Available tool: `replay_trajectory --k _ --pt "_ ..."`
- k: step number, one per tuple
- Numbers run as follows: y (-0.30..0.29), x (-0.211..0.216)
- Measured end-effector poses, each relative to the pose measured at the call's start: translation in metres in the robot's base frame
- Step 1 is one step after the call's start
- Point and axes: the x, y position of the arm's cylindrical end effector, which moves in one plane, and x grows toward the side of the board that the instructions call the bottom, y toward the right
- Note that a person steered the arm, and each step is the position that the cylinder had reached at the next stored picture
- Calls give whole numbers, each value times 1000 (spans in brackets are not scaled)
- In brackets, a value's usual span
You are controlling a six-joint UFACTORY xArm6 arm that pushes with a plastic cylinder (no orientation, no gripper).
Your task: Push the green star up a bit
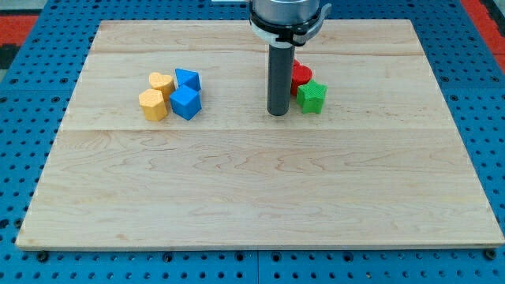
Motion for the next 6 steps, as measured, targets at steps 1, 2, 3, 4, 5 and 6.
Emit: replay_trajectory --k 1,2,3,4,5,6 --pt "0 0" --pt "0 0" --pt "0 1" --pt "-6 11" --pt "-10 13" --pt "16 13"
